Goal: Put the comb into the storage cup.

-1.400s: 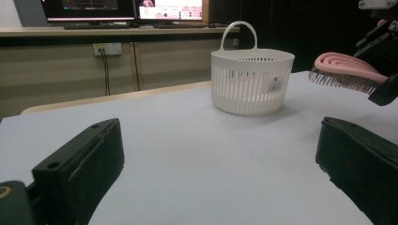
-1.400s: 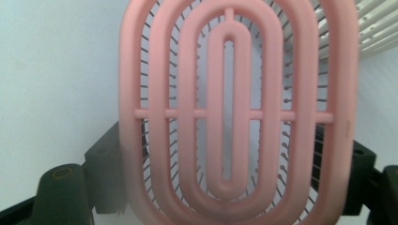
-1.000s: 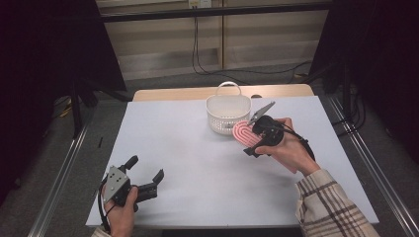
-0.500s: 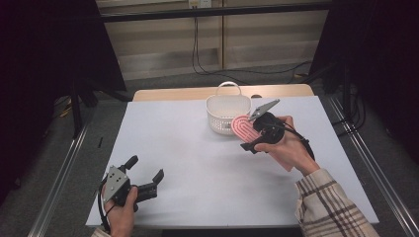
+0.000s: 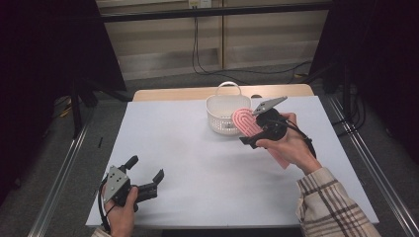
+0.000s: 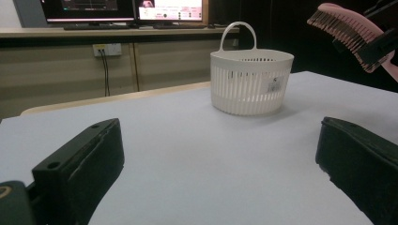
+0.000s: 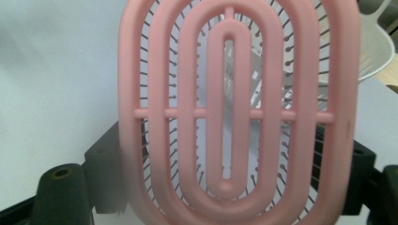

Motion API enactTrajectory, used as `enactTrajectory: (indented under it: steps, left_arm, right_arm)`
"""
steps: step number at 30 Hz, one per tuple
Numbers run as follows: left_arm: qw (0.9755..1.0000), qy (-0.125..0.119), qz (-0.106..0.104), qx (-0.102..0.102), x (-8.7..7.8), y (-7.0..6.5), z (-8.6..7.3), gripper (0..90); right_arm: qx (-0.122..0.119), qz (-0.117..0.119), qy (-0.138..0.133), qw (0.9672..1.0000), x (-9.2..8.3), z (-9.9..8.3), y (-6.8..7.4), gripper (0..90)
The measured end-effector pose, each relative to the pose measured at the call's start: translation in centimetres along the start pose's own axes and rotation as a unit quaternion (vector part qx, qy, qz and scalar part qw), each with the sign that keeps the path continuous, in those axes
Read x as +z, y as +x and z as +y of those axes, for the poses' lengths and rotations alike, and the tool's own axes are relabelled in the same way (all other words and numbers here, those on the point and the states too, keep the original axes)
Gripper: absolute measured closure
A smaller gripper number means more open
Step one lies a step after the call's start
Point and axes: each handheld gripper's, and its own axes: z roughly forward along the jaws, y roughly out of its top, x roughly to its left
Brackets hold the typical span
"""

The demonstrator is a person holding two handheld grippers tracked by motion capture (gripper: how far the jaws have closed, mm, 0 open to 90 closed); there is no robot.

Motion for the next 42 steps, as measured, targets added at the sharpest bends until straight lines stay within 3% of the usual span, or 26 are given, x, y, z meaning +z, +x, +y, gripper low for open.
enactTrajectory:
  steps: [13, 17, 24, 28, 42]
  left_arm:
    - [1.0, -0.001, 0.001, -0.004, 0.0, 0.0, 0.0, 1.5]
    - [1.0, -0.003, 0.001, -0.004, 0.0, -0.1, 0.0, 1.5]
    - [1.0, -0.004, 0.001, -0.005, 0.0, 0.0, 0.0, 1.5]
    - [1.0, -0.005, 0.001, -0.003, 0.0, 0.0, 0.0, 1.5]
    - [1.0, -0.001, 0.0, -0.005, 0.0, 0.0, 0.0, 1.5]
  right_arm:
    - [-0.008, -0.021, -0.06, 0.998, -1.1, 0.8, 0.0, 19.7]
    - [0.003, -0.038, -0.093, 0.995, -1.5, 0.9, -0.2, 19.7]
    - [0.01, -0.052, -0.113, 0.9922, -1.9, 1.0, -0.4, 19.7]
    - [0.01, -0.057, -0.146, 0.9876, -2.2, 0.9, -0.3, 19.7]
    - [0.028, -0.063, -0.181, 0.9811, -2.2, 1.1, -0.6, 19.7]
